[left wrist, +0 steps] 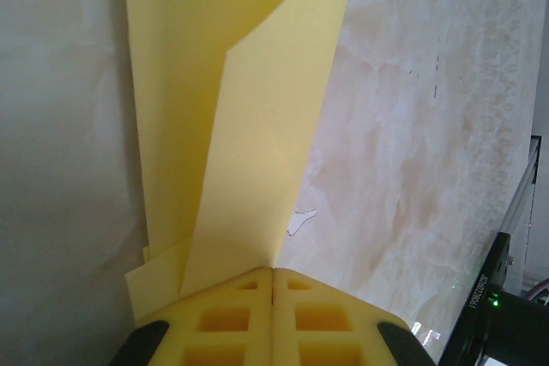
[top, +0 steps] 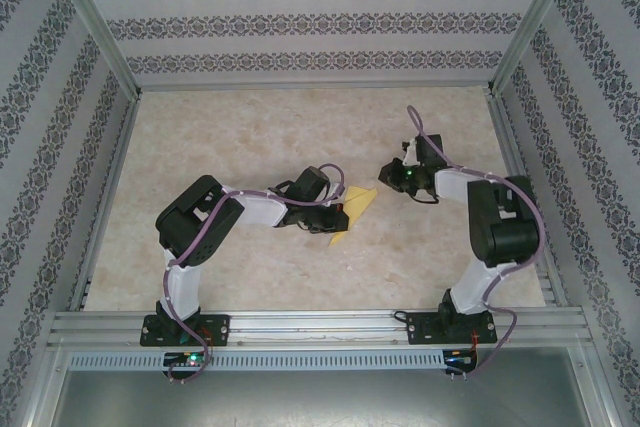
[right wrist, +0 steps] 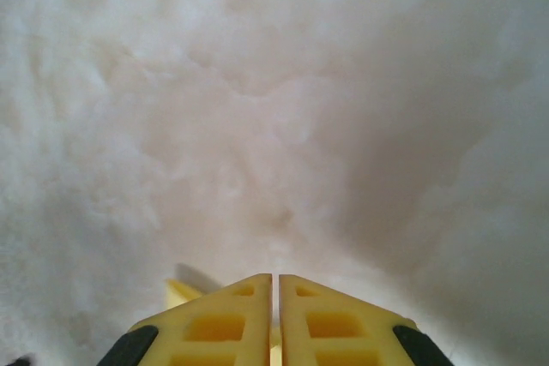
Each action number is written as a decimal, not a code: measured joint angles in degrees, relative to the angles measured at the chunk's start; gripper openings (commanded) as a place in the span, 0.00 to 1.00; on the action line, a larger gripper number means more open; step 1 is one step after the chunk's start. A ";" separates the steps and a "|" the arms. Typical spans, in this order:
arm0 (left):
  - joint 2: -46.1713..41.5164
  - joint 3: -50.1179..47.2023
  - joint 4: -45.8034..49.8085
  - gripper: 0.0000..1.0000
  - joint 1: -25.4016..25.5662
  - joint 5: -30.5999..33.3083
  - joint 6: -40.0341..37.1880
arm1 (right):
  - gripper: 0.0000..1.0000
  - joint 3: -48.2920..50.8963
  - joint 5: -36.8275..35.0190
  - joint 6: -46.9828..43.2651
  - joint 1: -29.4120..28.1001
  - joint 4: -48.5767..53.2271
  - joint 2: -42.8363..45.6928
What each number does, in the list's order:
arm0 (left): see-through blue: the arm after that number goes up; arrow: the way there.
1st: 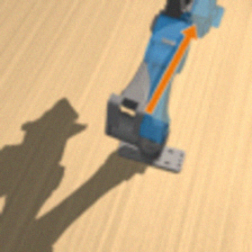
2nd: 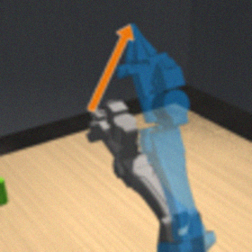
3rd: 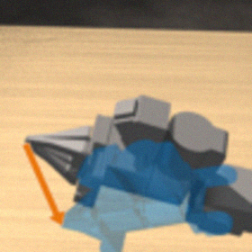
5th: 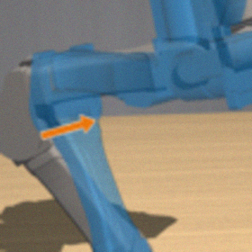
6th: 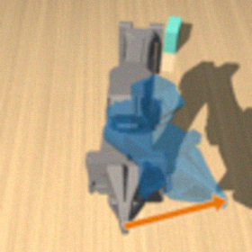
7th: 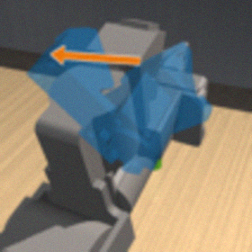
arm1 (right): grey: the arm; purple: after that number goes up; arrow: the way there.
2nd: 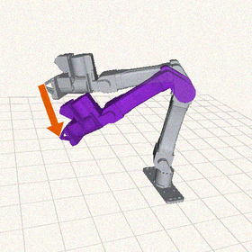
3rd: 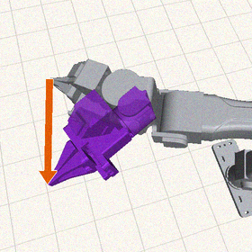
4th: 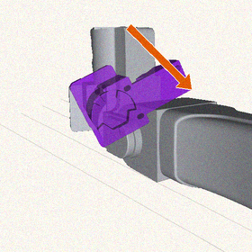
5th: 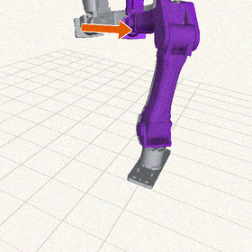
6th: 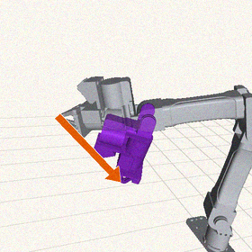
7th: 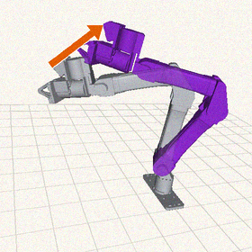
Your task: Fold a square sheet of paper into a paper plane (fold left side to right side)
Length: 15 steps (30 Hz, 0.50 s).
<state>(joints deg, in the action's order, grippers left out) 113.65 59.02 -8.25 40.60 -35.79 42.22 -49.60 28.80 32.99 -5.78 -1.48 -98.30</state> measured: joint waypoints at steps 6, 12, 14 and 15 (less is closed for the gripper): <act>-0.13 -0.22 -0.22 0.01 0.00 0.02 0.00 | 0.11 4.79 -0.48 1.49 -3.91 0.92 12.15; -0.24 -0.42 -0.39 0.01 -0.11 0.04 -0.02 | 0.11 10.29 -0.52 5.99 -12.72 1.05 10.69; -0.24 -0.44 -0.39 0.01 -0.11 0.04 -0.02 | 0.11 10.40 -0.72 7.10 -14.75 0.85 9.05; -0.28 -0.48 -0.42 0.01 -0.11 0.04 -0.02 | 0.11 10.40 -0.81 7.58 -15.47 0.55 8.17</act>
<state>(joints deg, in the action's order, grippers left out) 113.36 58.54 -8.67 40.49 -35.75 42.19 -39.20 27.99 40.58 -21.26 -0.93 -90.13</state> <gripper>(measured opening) 0.043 0.110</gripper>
